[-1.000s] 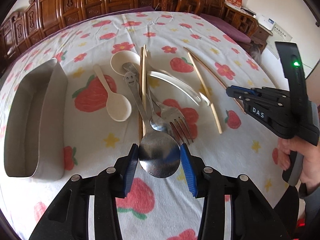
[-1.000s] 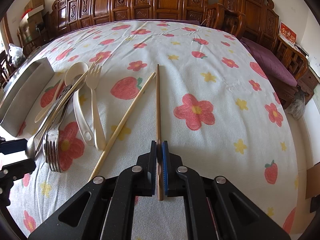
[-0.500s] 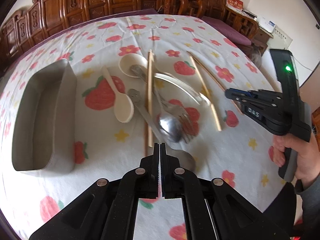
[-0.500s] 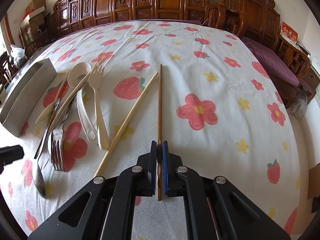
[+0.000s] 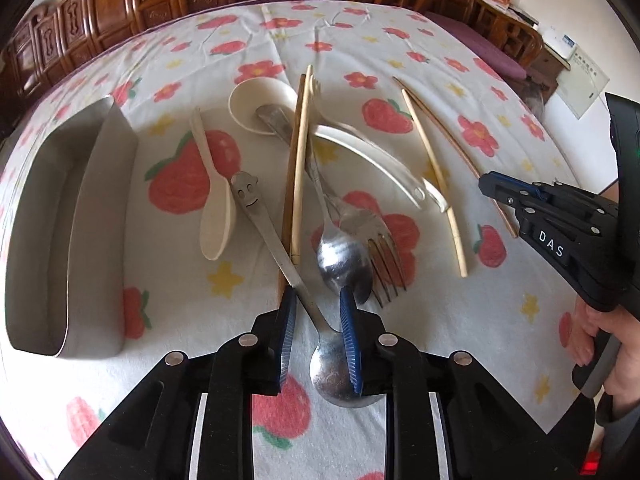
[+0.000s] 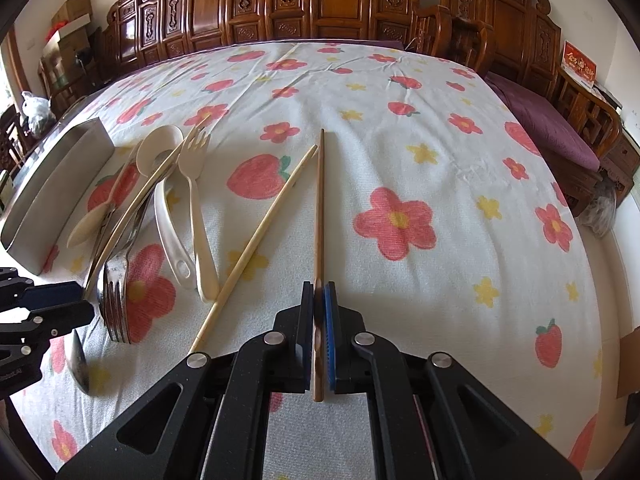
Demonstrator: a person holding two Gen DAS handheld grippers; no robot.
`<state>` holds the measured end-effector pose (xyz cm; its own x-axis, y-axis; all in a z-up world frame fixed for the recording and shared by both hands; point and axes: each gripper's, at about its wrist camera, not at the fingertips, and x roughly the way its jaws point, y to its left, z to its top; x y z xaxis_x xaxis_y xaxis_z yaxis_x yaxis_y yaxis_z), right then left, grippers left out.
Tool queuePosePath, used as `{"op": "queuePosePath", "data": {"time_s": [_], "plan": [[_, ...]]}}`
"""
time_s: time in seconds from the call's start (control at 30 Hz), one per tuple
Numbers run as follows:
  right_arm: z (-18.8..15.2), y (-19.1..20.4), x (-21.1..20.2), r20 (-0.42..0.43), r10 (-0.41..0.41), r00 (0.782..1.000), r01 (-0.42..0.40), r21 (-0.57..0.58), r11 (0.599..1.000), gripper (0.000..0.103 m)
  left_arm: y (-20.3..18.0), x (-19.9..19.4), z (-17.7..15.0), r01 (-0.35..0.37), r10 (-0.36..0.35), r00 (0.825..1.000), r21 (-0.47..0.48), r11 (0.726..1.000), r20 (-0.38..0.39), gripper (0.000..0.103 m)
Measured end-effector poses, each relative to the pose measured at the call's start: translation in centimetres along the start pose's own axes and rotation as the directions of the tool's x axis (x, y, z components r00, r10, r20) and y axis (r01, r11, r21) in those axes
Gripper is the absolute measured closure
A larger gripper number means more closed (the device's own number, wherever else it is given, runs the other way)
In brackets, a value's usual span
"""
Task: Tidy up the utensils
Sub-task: 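Carry the metal spoon into the tin tray with left tool while right tool follows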
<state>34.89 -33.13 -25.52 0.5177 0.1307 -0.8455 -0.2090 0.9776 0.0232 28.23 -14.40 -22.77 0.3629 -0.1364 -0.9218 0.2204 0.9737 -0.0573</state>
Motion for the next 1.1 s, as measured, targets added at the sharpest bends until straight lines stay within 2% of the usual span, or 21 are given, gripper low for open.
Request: {"op": "queuePosePath", "data": {"time_s": [0.17,0.3,0.57,0.77,0.93,1.1], "plan": [[0.0,0.0,0.0,0.001,0.002,1.000,-0.002,-0.001,1.000,0.097,0.2,-0.9,-0.2,0.003,-0.003,0.999,-0.001,1.000,0.038,0.098],[0.1,0.0,-0.4,0.020,0.004,1.000,-0.004,-0.002,1.000,0.097,0.3,-1.8,-0.7,-0.004,0.003,0.998,0.016,1.000,0.056,0.102],[1.5,0.6,-3.1,0.082,0.042,0.996,-0.042,-0.003,0.999,0.097,1.4,-3.8,-0.6,-0.005,0.003,0.994,0.019,1.000,0.105,0.102],[2.6,1.8,-6.7,0.135,0.082,0.987,-0.083,0.001,0.997,0.097,3.0,-6.6,0.0,-0.003,0.001,0.987,0.013,1.000,0.161,0.102],[3.2,3.9,-8.5,0.154,0.118,0.981,-0.120,-0.001,0.993,0.097,5.4,-8.8,0.7,-0.001,0.003,0.979,-0.010,1.000,0.204,0.102],[4.0,7.8,-9.4,0.161,0.160,0.974,-0.157,-0.030,0.987,0.097,9.1,-10.5,0.9,-0.019,0.028,0.972,-0.041,0.999,0.234,0.102]]}}
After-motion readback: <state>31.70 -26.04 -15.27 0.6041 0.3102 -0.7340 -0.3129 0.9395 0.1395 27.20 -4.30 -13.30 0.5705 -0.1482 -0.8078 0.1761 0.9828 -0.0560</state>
